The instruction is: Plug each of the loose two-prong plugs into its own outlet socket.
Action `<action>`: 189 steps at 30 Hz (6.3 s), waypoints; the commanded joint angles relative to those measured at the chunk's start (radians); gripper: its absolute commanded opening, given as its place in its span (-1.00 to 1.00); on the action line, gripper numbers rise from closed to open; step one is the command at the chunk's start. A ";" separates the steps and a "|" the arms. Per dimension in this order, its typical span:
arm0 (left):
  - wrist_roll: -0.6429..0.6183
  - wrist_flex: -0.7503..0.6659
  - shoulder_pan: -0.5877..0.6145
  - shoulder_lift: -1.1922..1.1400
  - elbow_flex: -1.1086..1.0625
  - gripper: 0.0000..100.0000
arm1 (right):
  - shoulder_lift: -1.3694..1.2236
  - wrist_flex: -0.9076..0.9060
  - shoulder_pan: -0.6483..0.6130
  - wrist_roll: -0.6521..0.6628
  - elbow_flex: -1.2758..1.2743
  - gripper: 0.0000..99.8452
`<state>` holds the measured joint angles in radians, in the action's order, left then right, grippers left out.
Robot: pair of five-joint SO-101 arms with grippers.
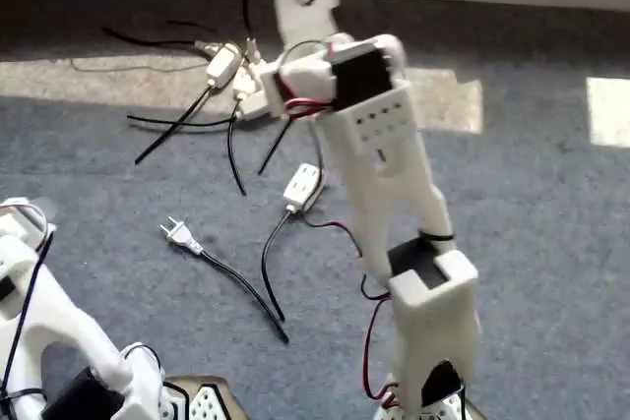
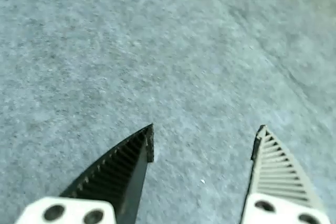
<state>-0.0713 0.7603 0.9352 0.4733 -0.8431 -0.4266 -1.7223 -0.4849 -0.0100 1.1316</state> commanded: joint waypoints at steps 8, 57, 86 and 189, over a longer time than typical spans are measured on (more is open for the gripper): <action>-0.026 0.674 -0.572 0.033 0.271 -0.40 | 0.506 -0.044 0.438 0.132 -0.503 -0.58; -0.582 -0.216 -0.796 0.022 -0.285 -0.40 | 0.874 1.296 0.553 -0.052 -2.285 -0.58; -0.575 -0.299 -0.825 -0.054 -0.266 -0.40 | 0.878 1.296 0.553 -0.049 -2.287 -0.58; -0.786 0.423 -0.794 -0.901 0.763 -0.40 | 0.872 1.333 0.498 -0.046 -2.313 -0.58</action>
<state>-0.8508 1.1930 0.0974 -0.4365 -0.0760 0.4173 -0.4089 0.0215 -0.0529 -1.1838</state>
